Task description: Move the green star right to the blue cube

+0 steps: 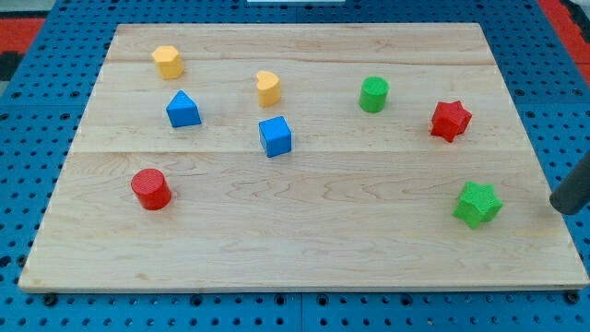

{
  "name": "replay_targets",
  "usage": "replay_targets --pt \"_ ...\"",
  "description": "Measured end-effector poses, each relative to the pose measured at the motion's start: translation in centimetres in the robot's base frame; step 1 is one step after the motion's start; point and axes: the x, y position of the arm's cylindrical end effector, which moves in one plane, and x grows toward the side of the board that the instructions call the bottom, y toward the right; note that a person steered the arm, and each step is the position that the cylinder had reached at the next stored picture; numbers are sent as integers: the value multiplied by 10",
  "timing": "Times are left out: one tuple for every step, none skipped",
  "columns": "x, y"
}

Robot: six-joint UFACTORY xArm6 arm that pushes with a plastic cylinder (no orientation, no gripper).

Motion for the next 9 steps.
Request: replay_targets --pt "11 0" --pt "81 -34" --pt "46 -99" --pt "26 -65" --pt "-29 -125" --pt "-21 -242" --pt "-45 -278" --pt "-57 -274" --pt "-59 -274"
